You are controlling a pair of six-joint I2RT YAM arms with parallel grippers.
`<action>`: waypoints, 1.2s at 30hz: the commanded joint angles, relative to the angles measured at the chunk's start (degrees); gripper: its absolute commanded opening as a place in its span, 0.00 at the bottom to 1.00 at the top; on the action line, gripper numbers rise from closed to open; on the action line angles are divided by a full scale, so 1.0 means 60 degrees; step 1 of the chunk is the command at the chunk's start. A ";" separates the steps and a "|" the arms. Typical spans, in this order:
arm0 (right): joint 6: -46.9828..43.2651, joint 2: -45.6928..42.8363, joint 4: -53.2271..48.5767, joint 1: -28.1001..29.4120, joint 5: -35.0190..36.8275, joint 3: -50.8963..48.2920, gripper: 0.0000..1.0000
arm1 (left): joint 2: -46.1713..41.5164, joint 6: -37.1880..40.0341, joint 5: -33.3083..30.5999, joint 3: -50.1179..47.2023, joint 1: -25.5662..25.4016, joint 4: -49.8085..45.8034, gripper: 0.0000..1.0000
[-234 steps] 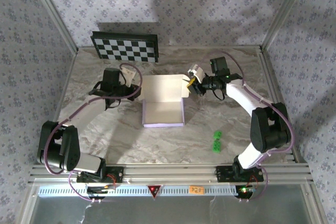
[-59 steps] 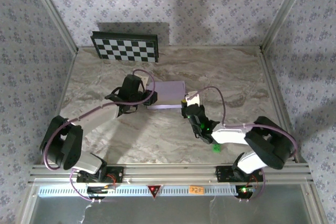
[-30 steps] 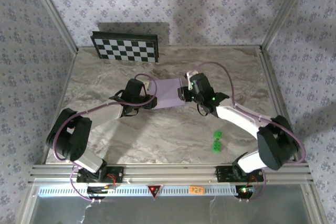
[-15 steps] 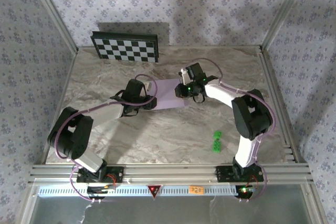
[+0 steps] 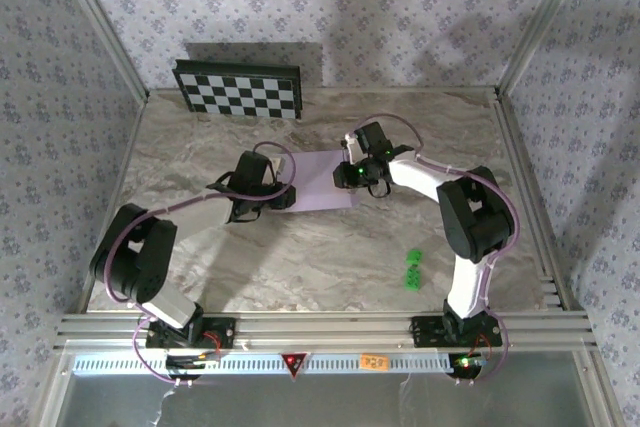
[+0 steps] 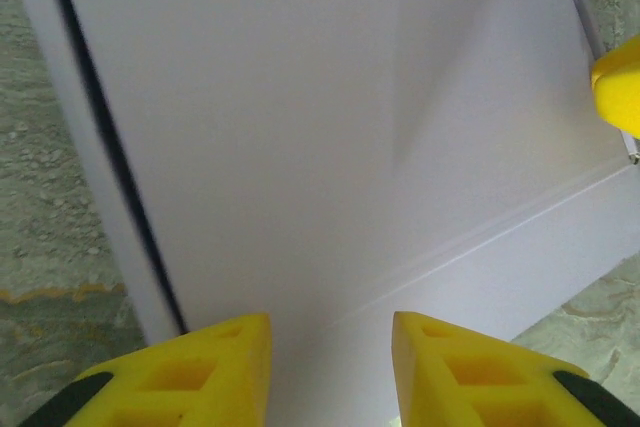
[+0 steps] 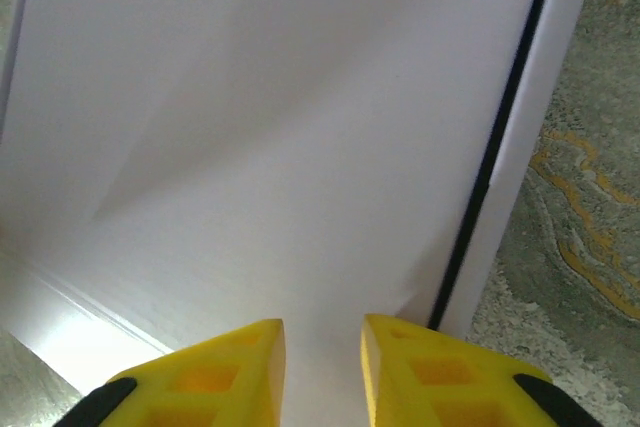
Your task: Fold the paper box
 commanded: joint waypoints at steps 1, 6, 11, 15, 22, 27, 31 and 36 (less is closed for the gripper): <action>0.0134 -0.0413 -0.0813 -0.0126 -0.0002 0.0388 0.35 | -0.0725 0.0128 0.0111 0.0642 0.0214 -0.0595 0.44; 0.0429 -0.0311 -0.1469 -0.0423 -0.0472 0.1102 0.44 | -0.0688 0.0492 0.0006 0.1304 0.0621 -0.1272 0.51; 0.0240 -0.0051 -0.2063 -0.0662 -0.0586 0.1372 0.49 | -0.0128 0.0744 0.0211 0.1739 0.0879 -0.1872 0.55; 0.0031 0.0305 -0.2505 -0.0858 -0.0751 0.1513 0.52 | 0.0360 0.0816 0.0259 0.1837 0.0878 -0.2189 0.57; -0.0061 0.0954 -0.2622 -0.0840 -0.1391 0.1705 0.51 | 0.1138 0.0565 0.0862 0.1782 0.0879 -0.1839 0.58; -0.0003 0.1208 -0.2599 -0.0775 -0.1583 0.1718 0.46 | 0.1636 0.0454 0.1264 0.1815 0.0882 -0.1605 0.55; 0.0069 0.1359 -0.2546 -0.0600 -0.1672 0.1780 0.41 | 0.1866 0.0333 0.1647 0.1841 0.0881 -0.1409 0.52; 0.0186 0.1451 -0.2506 -0.0274 -0.1668 0.1879 0.32 | 0.2004 0.0168 0.1924 0.1912 0.0705 -0.1200 0.44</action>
